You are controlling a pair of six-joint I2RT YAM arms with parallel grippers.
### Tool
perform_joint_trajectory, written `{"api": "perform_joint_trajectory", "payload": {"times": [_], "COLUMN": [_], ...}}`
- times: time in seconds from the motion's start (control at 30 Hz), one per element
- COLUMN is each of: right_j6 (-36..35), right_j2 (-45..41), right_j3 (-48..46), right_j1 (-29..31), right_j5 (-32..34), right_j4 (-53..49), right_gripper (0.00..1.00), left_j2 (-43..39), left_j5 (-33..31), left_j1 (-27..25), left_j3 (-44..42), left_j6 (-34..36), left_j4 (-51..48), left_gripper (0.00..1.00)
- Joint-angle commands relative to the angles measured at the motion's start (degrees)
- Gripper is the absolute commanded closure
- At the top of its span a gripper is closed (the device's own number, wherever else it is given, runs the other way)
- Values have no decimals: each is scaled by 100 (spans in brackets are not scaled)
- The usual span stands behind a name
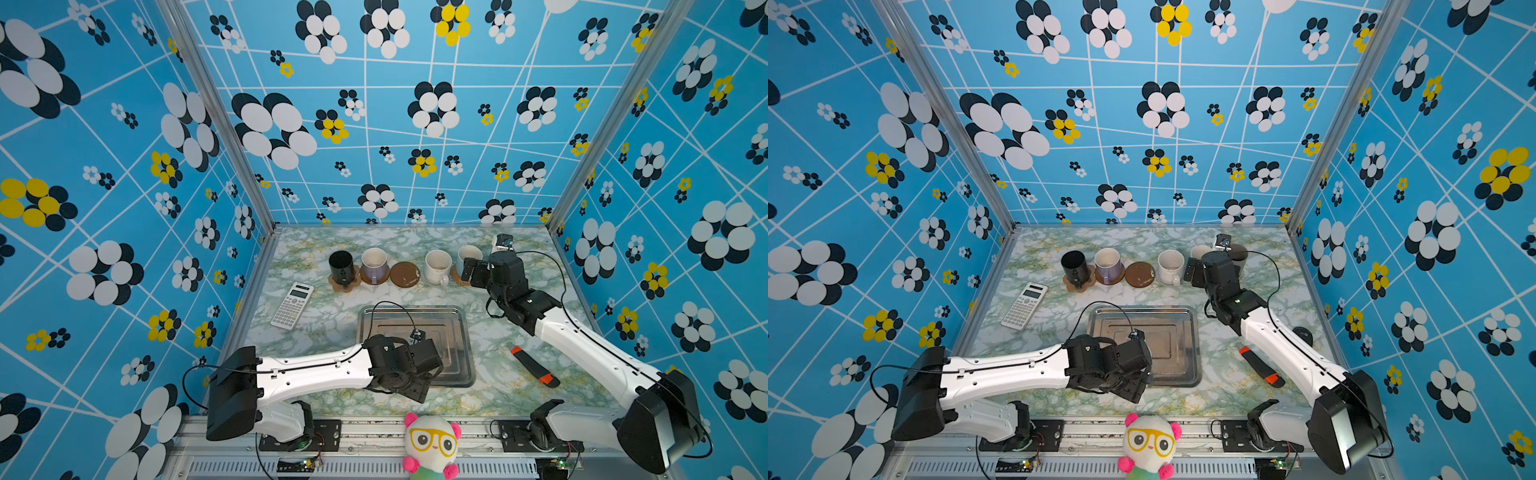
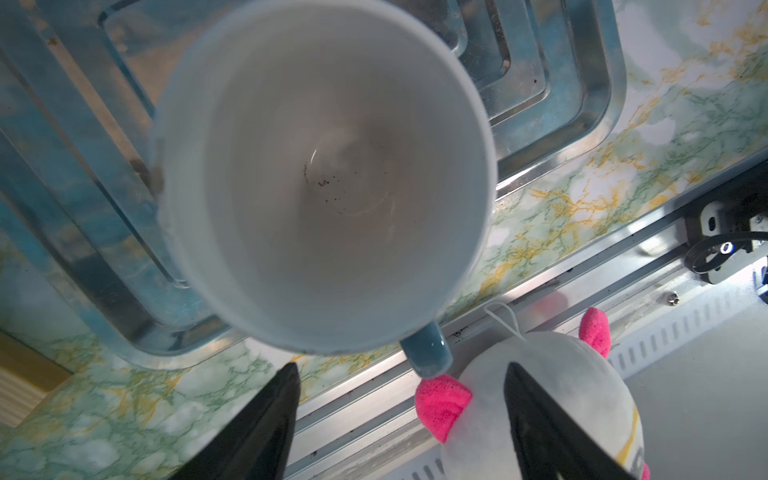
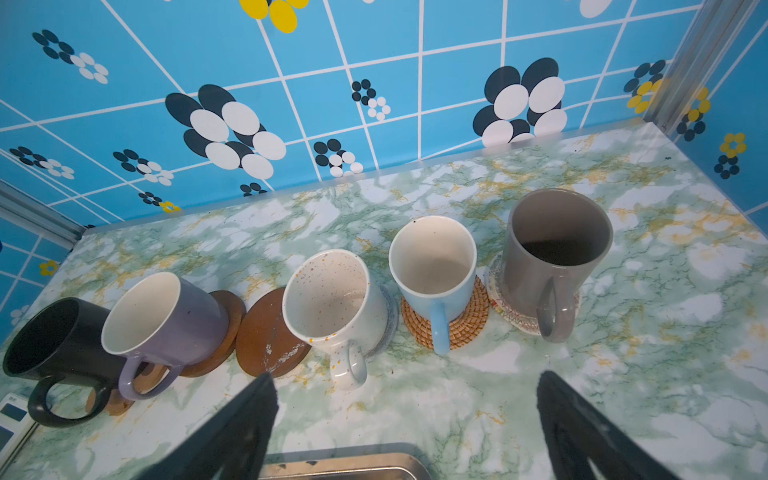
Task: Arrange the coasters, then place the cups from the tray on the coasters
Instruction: 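Lift the light blue mug up out of the tray with the left gripper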
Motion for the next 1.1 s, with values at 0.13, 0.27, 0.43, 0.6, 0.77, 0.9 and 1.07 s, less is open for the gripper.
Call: {"api": "perform_joint_trajectory", "payload": {"times": [0.13,0.27,0.43,0.6,0.77,0.9,1.07], "right_j6": [33,33,33,24,24,24,16], "right_j2": [59,70,88,114,134,141,157], "right_j3": [-19,-20,-19,-12,-10,-10,2], "right_j1": [-41,-51,-49,-62,-58,-58,-57], "right_j5": [-64,-64,-64,-71,-64,-71,-72], "right_j4": [167,167,167,176,176,168,167], "right_gripper": [1,1,1,1,1,1,1], "left_j2": [294,418,482,490,490,483,521], "left_j5": [-244,-371,-433,-495,-525,-556,-556], "left_j1": [-20,-11,33,86,130,143,147], "left_j3": [-52,-51,-95,-175,-230,-249,-249], "left_j6": [-167,-220,-252,-294,-317,-322,-292], "left_j4": [47,54,163,224,247,305,411], "left_gripper": [26,30,34,38,42,44,47]}}
